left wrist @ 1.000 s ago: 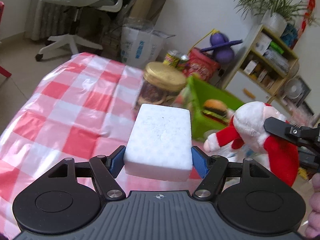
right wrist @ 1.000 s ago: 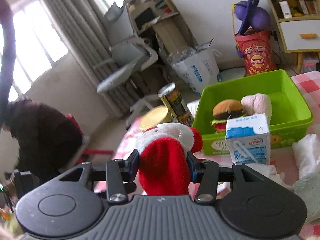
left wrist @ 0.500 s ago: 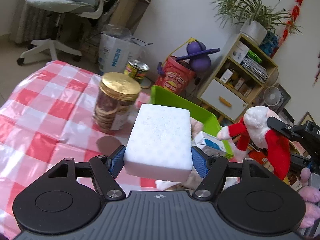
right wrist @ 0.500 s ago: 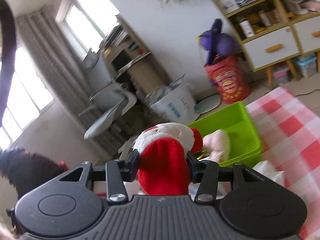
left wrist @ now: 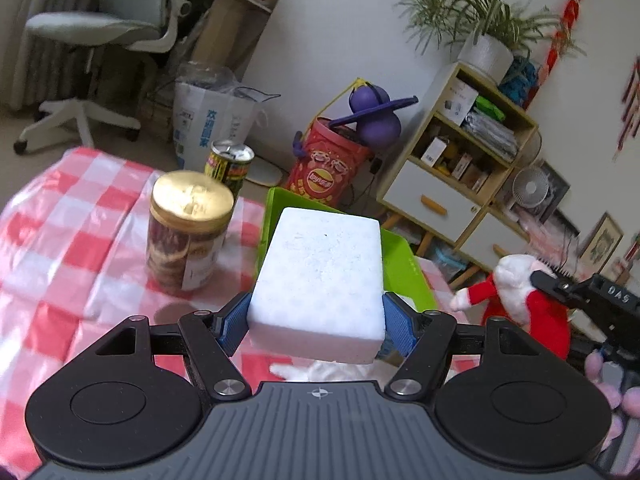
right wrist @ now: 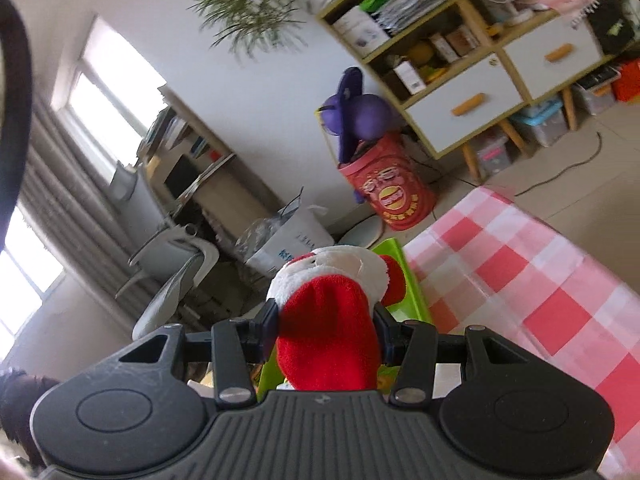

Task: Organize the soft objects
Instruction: 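Place the sponge in the green tray with the left tool while the right drops Santa in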

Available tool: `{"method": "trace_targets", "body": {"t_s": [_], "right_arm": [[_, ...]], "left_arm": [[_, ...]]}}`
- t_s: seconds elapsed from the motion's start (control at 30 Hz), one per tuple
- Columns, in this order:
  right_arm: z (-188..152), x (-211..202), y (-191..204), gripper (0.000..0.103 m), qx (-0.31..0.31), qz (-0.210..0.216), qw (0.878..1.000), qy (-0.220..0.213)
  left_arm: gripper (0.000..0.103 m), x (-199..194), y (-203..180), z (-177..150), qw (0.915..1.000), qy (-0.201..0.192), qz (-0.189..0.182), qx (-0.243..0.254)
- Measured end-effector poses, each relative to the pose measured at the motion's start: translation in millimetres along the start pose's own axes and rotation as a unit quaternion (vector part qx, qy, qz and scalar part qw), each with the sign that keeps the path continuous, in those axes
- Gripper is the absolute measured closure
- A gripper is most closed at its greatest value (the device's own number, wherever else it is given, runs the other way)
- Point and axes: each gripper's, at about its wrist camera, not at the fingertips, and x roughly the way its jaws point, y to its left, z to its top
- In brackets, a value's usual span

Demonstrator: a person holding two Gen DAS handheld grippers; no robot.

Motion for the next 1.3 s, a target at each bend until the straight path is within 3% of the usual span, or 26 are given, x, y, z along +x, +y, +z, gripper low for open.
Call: {"method": "trace_targets", "body": {"t_s": [0.23,0.47,0.67,0.9,1.1,1.3], "right_arm": [[17.0,35.8,3.2,0.072,0.002,-0.018,1.0,0.007],[-0.7,79.8,-9.0,0.072,-0.002,-0.046,0.998,0.045],[-1.6,95.9,-19.4,0.071,0.0,-0.054,0.997,0.055],[-2.4,107.5,-17.8,0.071,0.007,-0.048,0.997,0.06],[-6.9,115.0,-13.8,0.071,-0.022,-0.058,0.996,0.068],[-5.3,115.5,-14.2,0.071,-0.026,-0.057,0.996,0.067]], "left_arm": [[0.034,48.5,-19.5,35.0,0.9978,0.02,0.023,0.058],[0.034,114.1,-29.2,55.4,0.9918,0.057,0.061,0.097],[0.034,152.9,-32.6,67.0,0.9894,0.084,0.068,0.098],[0.034,188.4,-45.7,81.8,0.99,0.082,0.056,0.1],[0.034,209.3,-53.6,74.3,0.9786,0.141,0.081,0.126],[0.034,206.8,-41.4,79.6,0.979,0.169,0.074,0.086]]}}
